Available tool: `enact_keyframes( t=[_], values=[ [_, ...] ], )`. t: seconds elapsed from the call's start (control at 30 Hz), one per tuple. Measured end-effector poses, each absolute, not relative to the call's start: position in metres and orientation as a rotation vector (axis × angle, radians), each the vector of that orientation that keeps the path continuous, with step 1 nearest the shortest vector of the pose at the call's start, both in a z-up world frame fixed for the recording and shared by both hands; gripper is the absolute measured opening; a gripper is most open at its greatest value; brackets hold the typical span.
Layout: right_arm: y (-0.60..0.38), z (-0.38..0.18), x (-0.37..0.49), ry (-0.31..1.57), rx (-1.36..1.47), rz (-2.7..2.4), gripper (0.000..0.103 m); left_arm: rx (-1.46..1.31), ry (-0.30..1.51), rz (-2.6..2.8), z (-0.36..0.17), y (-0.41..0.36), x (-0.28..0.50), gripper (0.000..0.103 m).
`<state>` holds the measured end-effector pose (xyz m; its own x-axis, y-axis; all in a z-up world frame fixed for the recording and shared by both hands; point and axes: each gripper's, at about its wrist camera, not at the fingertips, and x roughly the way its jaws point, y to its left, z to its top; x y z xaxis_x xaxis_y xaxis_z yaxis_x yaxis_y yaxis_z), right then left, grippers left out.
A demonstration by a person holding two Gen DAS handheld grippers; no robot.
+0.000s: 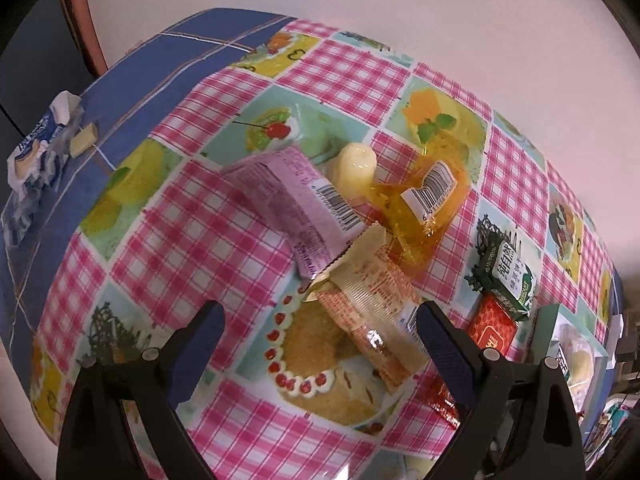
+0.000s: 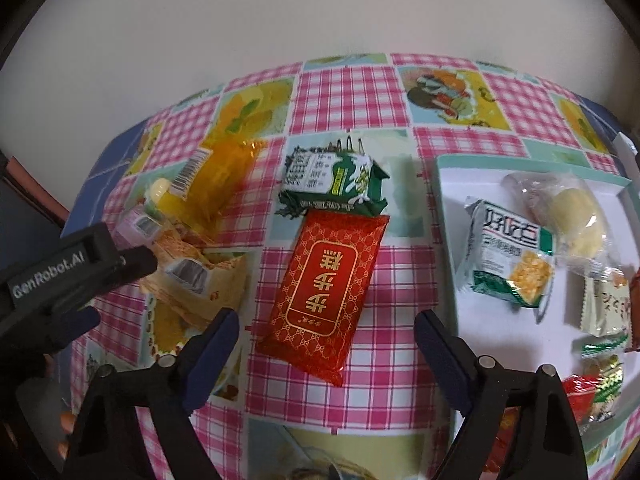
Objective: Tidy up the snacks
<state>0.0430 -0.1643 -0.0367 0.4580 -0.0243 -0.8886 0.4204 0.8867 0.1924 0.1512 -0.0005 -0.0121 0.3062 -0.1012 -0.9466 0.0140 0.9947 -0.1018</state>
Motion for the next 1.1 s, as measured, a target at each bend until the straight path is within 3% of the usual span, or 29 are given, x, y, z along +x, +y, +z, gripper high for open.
enact_keyframes(
  t=[0.83, 1.0, 1.1],
  values=[
    [-0.157, -0.060, 0.070, 1.102, 0.238, -0.343, 0.090, 0.030, 1.365, -0.049, -0.066, -0.045, 0.188, 0.097],
    [-0.159, -0.057, 0.064, 1.096, 0.237, -0.354, 0.078, 0.063, 1.369, -0.044, -0.066, -0.037, 0.183, 0.096],
    [-0.161, -0.054, 0.062, 1.090, 0.244, -0.368, 0.060, 0.067, 1.362, -0.049, -0.064, -0.035, 0.180, 0.091]
  ],
)
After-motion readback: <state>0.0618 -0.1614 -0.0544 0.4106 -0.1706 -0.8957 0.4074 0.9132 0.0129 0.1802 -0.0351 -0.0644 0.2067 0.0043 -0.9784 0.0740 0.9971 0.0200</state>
